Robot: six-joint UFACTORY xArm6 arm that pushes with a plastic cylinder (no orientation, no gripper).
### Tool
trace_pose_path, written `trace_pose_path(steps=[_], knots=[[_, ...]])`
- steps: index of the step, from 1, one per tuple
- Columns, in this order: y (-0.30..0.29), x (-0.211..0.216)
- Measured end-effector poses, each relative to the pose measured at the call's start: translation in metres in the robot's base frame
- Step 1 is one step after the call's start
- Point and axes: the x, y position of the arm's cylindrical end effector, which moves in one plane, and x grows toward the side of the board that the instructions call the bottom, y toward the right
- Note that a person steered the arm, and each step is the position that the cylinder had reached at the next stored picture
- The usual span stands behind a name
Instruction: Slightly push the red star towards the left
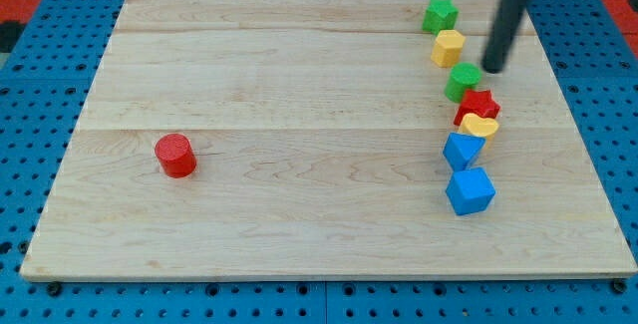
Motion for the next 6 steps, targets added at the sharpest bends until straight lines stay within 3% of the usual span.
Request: trace_pose_path(steps=[1, 2, 4, 5, 6], knots=[[0.002, 0.071], [-0.041, 0.065], [-0.013, 0.026], [-0.06, 0.014], [-0.055, 0.009]])
